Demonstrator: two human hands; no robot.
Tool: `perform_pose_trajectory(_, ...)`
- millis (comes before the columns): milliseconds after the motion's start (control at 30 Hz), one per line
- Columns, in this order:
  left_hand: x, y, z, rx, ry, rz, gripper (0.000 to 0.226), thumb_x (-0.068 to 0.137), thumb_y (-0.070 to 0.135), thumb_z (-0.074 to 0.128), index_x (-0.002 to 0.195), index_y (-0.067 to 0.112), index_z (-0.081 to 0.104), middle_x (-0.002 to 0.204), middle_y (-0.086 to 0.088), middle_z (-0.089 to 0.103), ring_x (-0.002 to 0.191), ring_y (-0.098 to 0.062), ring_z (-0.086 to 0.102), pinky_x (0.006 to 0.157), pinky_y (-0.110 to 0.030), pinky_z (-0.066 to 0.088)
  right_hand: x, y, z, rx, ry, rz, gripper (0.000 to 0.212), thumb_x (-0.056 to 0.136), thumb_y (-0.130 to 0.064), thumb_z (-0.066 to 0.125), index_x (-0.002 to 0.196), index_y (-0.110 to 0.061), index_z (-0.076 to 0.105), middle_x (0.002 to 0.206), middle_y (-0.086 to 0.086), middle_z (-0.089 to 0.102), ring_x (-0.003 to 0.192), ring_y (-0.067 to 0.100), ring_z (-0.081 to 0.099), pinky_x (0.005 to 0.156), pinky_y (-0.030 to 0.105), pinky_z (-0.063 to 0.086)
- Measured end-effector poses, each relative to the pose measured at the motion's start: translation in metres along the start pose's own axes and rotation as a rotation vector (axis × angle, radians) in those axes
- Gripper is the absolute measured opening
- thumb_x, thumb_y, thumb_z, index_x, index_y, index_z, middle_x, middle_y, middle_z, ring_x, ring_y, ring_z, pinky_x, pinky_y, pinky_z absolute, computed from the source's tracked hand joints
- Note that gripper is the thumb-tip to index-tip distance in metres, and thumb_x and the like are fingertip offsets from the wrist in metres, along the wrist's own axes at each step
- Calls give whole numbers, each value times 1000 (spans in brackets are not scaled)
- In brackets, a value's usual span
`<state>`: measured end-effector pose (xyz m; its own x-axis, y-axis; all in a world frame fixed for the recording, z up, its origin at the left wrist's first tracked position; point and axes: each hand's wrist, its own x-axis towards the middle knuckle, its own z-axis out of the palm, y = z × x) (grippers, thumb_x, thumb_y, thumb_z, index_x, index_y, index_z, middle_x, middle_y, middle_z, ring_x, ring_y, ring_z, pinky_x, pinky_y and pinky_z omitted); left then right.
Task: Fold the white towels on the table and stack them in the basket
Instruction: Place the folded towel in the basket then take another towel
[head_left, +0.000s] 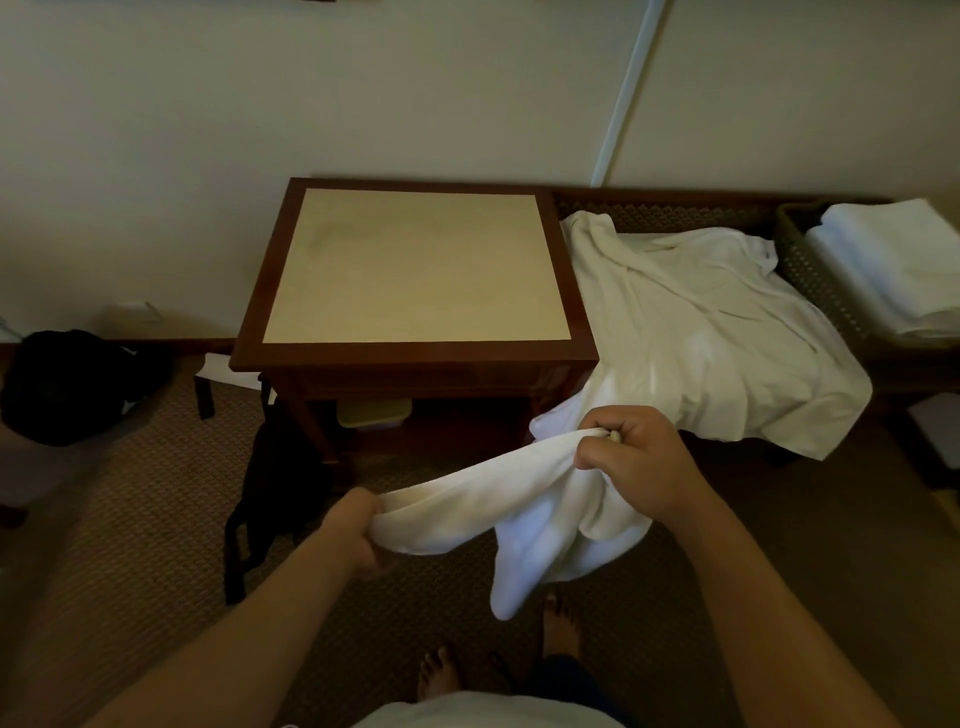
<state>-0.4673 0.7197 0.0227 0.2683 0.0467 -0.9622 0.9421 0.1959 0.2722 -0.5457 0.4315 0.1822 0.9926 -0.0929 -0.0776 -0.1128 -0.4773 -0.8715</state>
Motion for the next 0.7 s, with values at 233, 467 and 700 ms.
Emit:
perform_pose_trajectory(233, -64, -25, 37, 644, -249, 1337, 40, 85, 10, 64, 114, 38, 61, 131, 15, 56, 126, -5, 53, 102, -33, 50, 1, -2, 13, -11, -111, -1, 15, 69, -18, 62, 54, -15, 57, 55, 1, 47, 57, 11, 44, 57, 30, 36)
perform_pose_trajectory(467, -105, -23, 64, 693, -573, 1262, 23, 95, 7, 67, 114, 20, 70, 112, 9, 70, 110, -10, 64, 94, -27, 52, 4, -13, 14, 27, -222, -10, 21, 68, -16, 63, 53, -30, 61, 56, -9, 52, 61, 6, 50, 60, 30, 40)
perform_pose_trajectory(700, -104, -21, 57, 654, -668, 1171, 2, 92, 5, 64, 92, 4, 62, 118, -1, 69, 115, -17, 65, 95, -39, 55, 2, -11, 14, 38, -271, 1, 11, 67, -17, 63, 57, -21, 63, 59, -3, 53, 62, 10, 50, 62, 36, 40)
